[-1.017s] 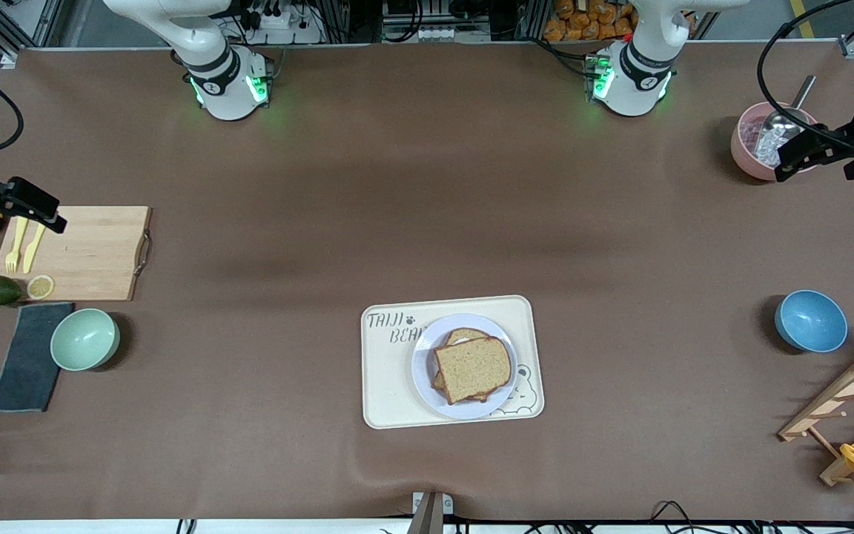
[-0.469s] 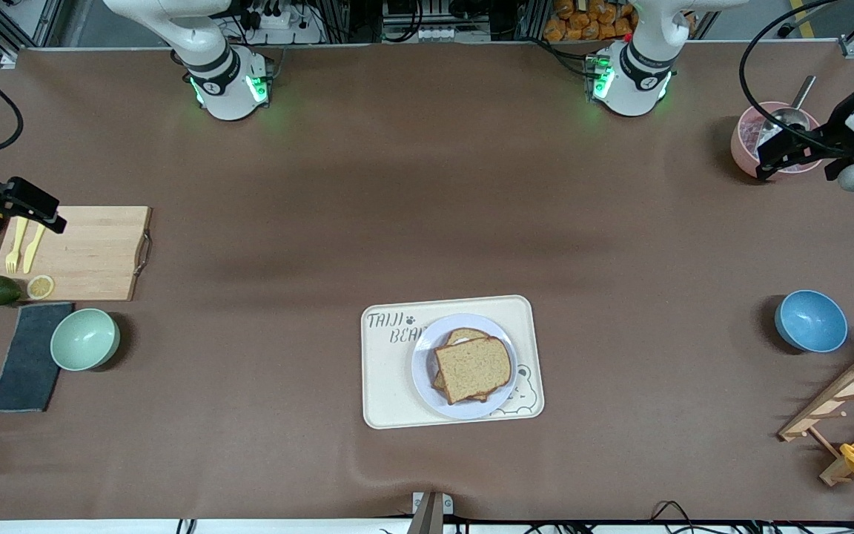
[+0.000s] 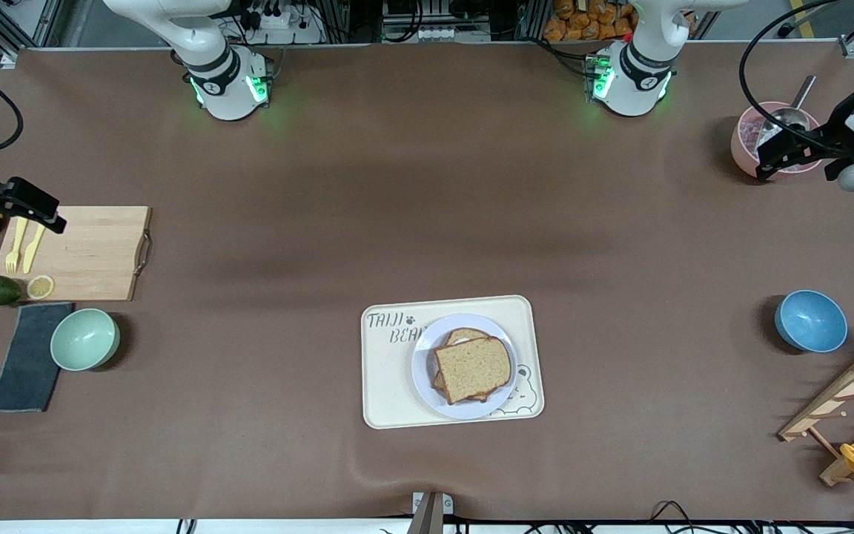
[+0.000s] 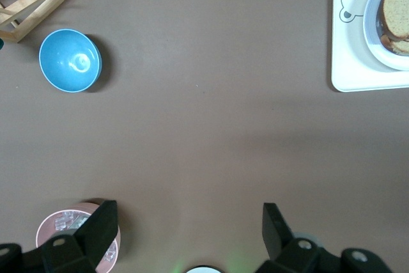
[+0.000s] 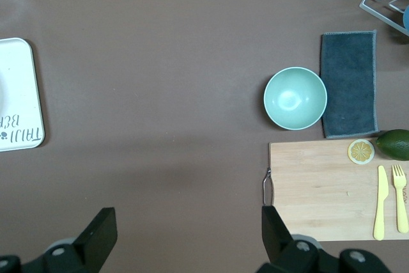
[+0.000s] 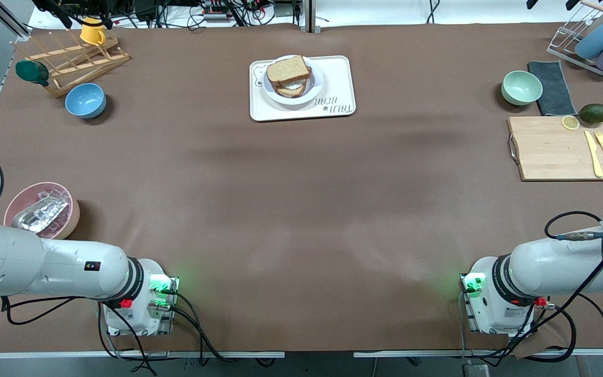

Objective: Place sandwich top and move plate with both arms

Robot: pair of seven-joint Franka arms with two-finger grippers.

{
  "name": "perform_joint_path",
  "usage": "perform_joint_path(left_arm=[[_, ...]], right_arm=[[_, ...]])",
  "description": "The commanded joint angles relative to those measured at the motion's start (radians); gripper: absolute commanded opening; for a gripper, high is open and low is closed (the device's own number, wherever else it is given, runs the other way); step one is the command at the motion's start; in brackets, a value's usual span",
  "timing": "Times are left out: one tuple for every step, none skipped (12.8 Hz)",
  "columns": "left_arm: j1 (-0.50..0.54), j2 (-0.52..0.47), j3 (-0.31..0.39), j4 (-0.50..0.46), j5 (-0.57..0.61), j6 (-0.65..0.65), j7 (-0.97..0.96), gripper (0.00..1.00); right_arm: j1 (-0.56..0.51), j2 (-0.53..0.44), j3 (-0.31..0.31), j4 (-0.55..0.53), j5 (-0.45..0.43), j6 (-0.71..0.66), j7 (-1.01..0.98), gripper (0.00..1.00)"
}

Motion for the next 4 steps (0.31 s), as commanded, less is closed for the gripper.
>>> perform_joint_path(left_arm=[[0.008,-0.016,-0.003,-0.013,-0.008,0.010,0.005,1.00],[0.011,-0.016,-0.003,-0.013,-0.010,0.010,0.004,1.00],[0.011,-0.014,0.000,-0.011,-0.010,0.010,0.005,1.00],[0.002,-0.013,0.012,-0.013,-0.008,0.010,0.006,1.00]], right_arm=[[-0.001,-0.003,0.001,-0.002,-0.014,0.003,0.011,1.00],[0.000,-0.003,0.001,-0.002,-0.012,0.003,0.011,1.00],[0.000,-0.003,0.001,-0.004,-0.014,0.003,0.011,1.00],[-0.001,-0.002,0.001,-0.002,-0.014,0.003,0.009,1.00]])
